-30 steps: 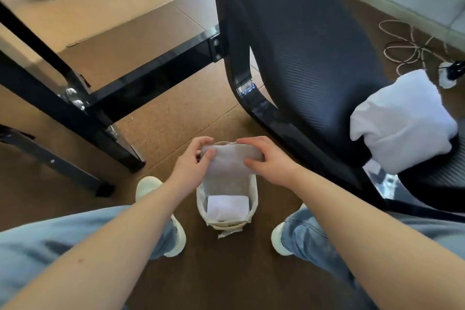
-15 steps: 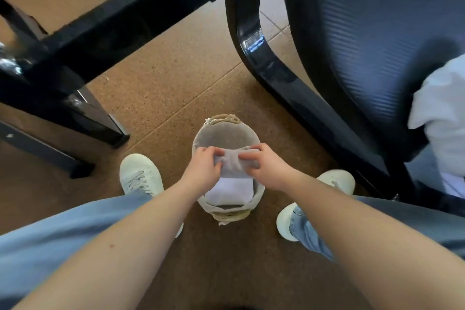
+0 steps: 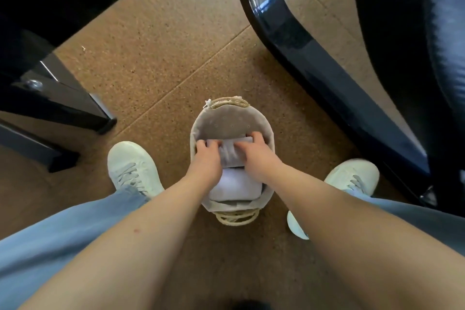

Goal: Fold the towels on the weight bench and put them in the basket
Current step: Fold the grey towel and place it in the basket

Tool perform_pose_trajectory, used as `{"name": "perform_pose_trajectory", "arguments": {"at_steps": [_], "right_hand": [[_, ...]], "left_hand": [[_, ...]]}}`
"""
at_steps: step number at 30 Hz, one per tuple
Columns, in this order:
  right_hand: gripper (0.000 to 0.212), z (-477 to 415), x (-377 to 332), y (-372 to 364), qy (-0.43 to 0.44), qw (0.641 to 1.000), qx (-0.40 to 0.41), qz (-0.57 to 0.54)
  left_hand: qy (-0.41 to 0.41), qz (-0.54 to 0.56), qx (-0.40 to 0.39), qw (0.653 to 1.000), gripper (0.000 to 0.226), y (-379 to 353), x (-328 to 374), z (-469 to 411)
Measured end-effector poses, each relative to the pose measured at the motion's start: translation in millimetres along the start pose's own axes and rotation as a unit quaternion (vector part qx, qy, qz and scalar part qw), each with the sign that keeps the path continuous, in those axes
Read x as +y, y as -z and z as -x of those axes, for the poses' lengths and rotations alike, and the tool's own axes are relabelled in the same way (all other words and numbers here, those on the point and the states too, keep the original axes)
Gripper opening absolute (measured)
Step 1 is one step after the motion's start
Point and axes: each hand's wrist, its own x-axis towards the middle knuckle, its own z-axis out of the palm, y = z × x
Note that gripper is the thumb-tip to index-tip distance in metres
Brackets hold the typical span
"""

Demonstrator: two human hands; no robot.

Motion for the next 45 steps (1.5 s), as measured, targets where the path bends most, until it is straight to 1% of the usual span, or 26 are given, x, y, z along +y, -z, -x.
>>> {"name": "perform_pose_trajectory", "arguments": {"at_steps": [3, 6, 8, 10, 12, 13, 14, 15, 17, 19, 21, 24, 27, 29, 30, 32, 34, 36, 39, 42, 45], "right_hand": [[0.065, -4, 0, -7, -0.020, 0.999, -0.019, 0.025], [0.060, -4, -2, -8, -0.016, 0.997, -0.030, 0.074], [0.053, -1, -3, -10, 0.003, 0.991, -0.004, 0.137], [0.051, 4, -1, -16, 0.041, 0.973, 0.046, 0.222], [0.057, 10, 3, -23, 0.082, 0.955, 0.086, 0.272], [0.062, 12, 7, -27, 0.099, 0.949, 0.092, 0.284], [0.068, 13, 12, -30, 0.111, 0.946, 0.089, 0.291], [0.073, 14, 17, -32, 0.114, 0.945, 0.080, 0.296], [0.080, 13, 22, -36, 0.094, 0.941, 0.051, 0.322], [0.087, 11, 23, -41, 0.061, 0.930, 0.021, 0.361], [0.092, 7, 21, -45, 0.034, 0.920, 0.000, 0.391], [0.101, 2, 17, -45, 0.011, 0.909, -0.019, 0.417], [0.110, -4, 13, -43, -0.004, 0.907, -0.047, 0.418], [0.109, -4, 13, -40, 0.000, 0.911, -0.042, 0.410], [0.105, -2, 13, -38, 0.008, 0.917, -0.035, 0.398], [0.092, 6, 13, -33, 0.032, 0.928, -0.006, 0.371], [0.084, 19, 14, -27, 0.060, 0.929, 0.030, 0.364], [0.087, 34, 13, -21, 0.076, 0.930, 0.051, 0.355], [0.095, 57, 14, -12, 0.066, 0.942, 0.080, 0.320], [0.094, 78, 17, -2, 0.066, 0.946, 0.114, 0.296], [0.092, 99, 18, 8, 0.065, 0.944, 0.161, 0.279]], "left_hand": [[0.009, -0.069, -0.003, 0.998, 0.058, 0, 6, 1], [0.024, -0.056, -0.015, 0.998, 0.051, 1, 7, 0], [0.026, -0.081, 0.004, 0.996, 0.044, 0, 7, 4], [-0.011, -0.148, 0.065, 0.987, 0.035, -4, 6, 8], [-0.087, -0.229, 0.111, 0.963, 0.033, -12, 4, 9], [-0.126, -0.254, 0.109, 0.953, 0.036, -17, 2, 9], [-0.149, -0.271, 0.087, 0.947, 0.042, -22, -1, 9], [-0.146, -0.288, 0.058, 0.945, 0.051, -26, -4, 10], [-0.109, -0.327, 0.010, 0.939, 0.076, -29, -10, 13], [-0.097, -0.390, -0.010, 0.916, 0.092, -31, -20, 17], [-0.102, -0.434, -0.005, 0.895, 0.098, -34, -28, 16], [-0.093, -0.451, -0.004, 0.888, 0.101, -38, -29, 12], [-0.077, -0.462, -0.003, 0.883, 0.102, -41, -23, 9], [-0.070, -0.465, 0.009, 0.882, 0.102, -40, -22, 9], [-0.068, -0.464, 0.012, 0.883, 0.102, -38, -22, 11], [-0.068, -0.455, 0.025, 0.888, 0.098, -32, -20, 17], [-0.079, -0.444, 0.040, 0.891, 0.092, -25, -16, 23], [-0.089, -0.434, 0.052, 0.895, 0.088, -17, -11, 32], [-0.090, -0.411, 0.072, 0.904, 0.085, -5, -5, 48], [-0.087, -0.388, 0.095, 0.913, 0.084, 10, 0, 68], [-0.087, -0.377, 0.120, 0.914, 0.082, 26, 5, 88]]}}
